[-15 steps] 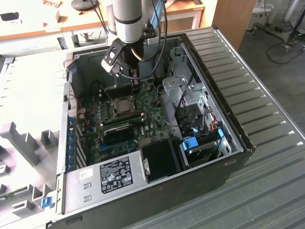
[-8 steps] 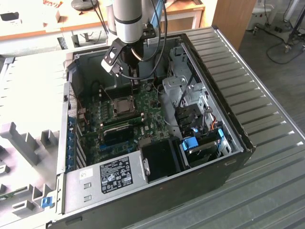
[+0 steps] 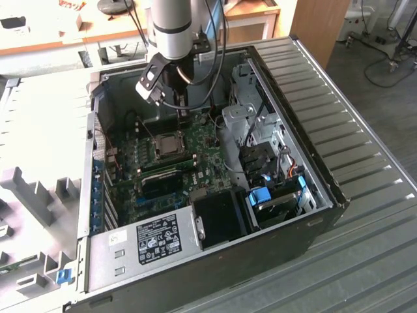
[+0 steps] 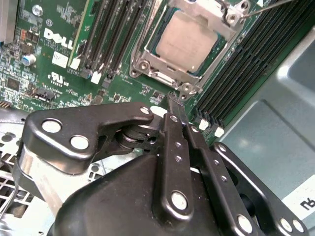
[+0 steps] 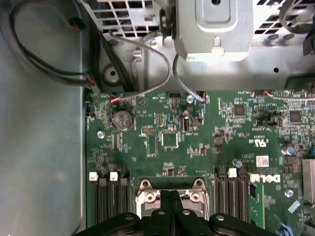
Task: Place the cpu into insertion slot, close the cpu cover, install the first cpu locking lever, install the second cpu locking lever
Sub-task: 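Close the cpu cover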
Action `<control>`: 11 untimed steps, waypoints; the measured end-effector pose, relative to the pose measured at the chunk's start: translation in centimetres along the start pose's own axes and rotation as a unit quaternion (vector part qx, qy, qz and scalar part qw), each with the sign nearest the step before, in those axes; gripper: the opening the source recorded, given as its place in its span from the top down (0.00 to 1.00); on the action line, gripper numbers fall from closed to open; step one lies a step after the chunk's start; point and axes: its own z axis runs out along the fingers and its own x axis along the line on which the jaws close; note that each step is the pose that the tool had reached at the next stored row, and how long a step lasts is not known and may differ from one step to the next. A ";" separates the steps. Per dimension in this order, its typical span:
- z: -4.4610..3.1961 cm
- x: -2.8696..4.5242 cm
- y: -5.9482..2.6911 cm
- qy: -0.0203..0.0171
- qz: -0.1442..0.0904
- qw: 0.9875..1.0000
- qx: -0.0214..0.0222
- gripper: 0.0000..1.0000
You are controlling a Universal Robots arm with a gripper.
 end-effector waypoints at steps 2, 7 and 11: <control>0.04 -0.01 -0.22 0.000 0.000 1.000 0.000 0.89; 0.13 -0.03 -0.78 -0.001 0.000 1.000 0.000 0.89; 0.16 -0.04 -1.05 -0.001 0.000 1.000 0.000 0.89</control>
